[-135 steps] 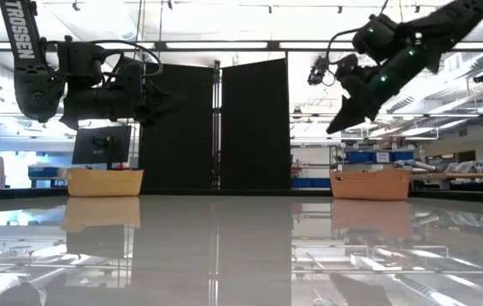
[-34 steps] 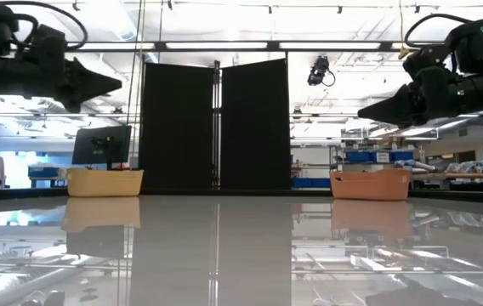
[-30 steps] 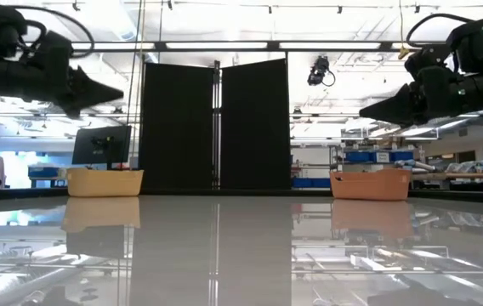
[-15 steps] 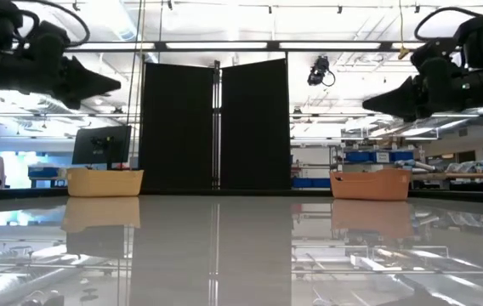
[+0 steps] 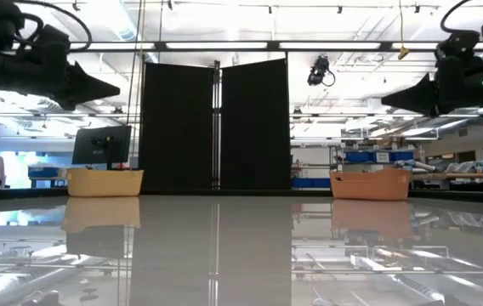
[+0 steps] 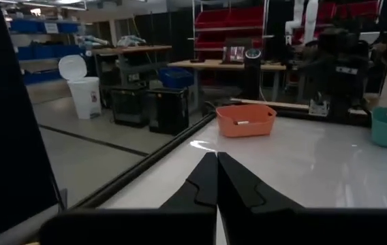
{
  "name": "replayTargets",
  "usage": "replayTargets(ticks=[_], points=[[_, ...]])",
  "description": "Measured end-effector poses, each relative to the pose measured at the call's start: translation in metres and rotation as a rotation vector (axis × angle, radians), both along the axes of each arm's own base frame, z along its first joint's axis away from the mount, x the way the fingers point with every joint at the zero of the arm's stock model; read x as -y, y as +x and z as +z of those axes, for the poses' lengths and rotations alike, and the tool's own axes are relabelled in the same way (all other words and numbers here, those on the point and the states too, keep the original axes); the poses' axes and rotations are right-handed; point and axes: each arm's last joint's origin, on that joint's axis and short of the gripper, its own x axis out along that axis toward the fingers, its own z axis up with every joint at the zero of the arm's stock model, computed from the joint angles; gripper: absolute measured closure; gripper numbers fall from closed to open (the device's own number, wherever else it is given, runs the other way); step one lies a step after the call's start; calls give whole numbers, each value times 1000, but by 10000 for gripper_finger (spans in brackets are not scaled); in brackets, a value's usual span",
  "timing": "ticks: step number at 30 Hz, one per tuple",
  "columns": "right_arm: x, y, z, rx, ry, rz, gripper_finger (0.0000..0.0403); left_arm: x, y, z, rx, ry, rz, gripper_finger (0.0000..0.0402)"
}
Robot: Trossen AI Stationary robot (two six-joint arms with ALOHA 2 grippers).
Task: Sort batteries
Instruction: Return to Home Position
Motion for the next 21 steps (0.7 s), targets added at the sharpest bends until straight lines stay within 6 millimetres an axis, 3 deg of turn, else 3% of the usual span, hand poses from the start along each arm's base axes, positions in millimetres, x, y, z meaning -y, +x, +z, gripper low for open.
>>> replayTargets(ticks=[4,21], points=[[-2,-2,3,36,-12,23,393,-2,4,-15,32,-7,1,394],[1,-2,2,9,-30,-14,373,-3,5,-16,18,-23,5,393]])
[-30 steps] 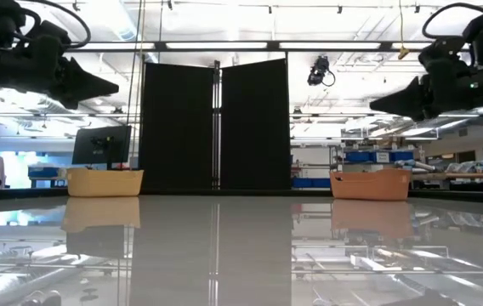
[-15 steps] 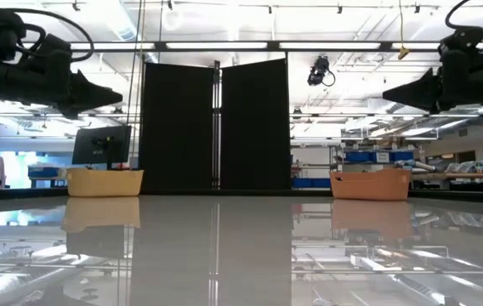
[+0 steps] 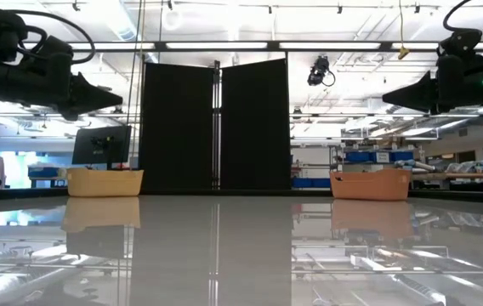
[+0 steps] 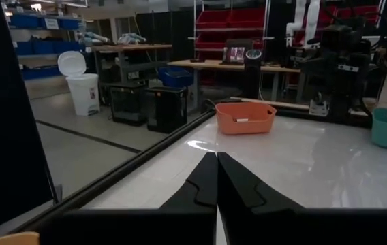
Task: Sort batteries
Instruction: Return to Home Position
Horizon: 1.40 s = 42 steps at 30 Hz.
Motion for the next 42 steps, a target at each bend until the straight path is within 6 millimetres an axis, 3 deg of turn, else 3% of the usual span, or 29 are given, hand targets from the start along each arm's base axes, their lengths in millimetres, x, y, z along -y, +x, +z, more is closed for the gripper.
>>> replayTargets(ticks=[42], points=[[0,0,0,0,1,-2,375,0,0,0,4,3,0,393]])
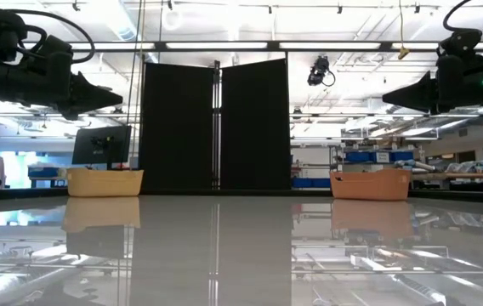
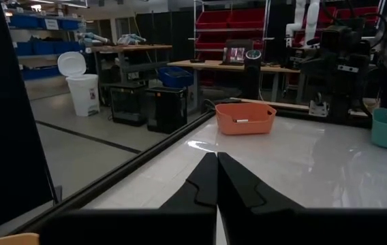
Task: Sort batteries
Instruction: Return to Home Position
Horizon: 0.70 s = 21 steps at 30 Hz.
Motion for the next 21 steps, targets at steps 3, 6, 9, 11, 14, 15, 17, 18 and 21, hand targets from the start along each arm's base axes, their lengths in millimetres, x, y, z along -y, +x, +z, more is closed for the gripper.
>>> replayTargets(ticks=[3,6,9,11,14,15,17,18,21], points=[[0,0,0,0,0,0,374,0,0,0,0,0,0,393],[0,0,0,0,0,0,371,0,0,0,0,0,0,393],[0,0,0,0,0,0,369,0,0,0,0,0,0,393],[0,0,0,0,0,0,369,0,0,0,0,0,0,393],[0,0,0,0,0,0,372,0,0,0,0,0,0,393],[0,0,0,0,0,0,373,0,0,0,0,0,0,393],[0,0,0,0,0,0,375,0,0,0,0,0,0,393],[0,0,0,0,0,0,375,0,0,0,0,0,0,393],[0,0,0,0,0,0,374,0,0,0,0,0,0,393]])
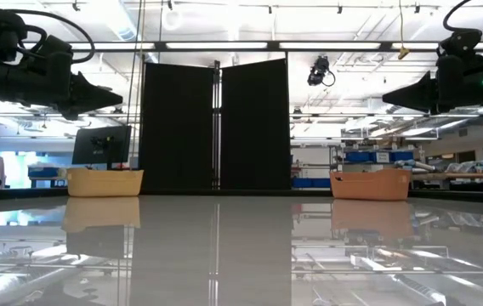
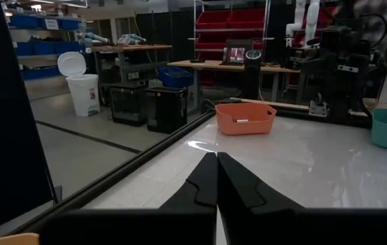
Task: Sort batteries
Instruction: Return to Home Position
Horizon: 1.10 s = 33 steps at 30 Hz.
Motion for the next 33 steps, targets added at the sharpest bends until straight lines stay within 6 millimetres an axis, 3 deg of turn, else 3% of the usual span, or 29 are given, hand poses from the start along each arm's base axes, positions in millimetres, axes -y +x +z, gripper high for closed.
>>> replayTargets(ticks=[33], points=[[0,0,0,0,0,0,374,0,0,0,0,0,0,393]])
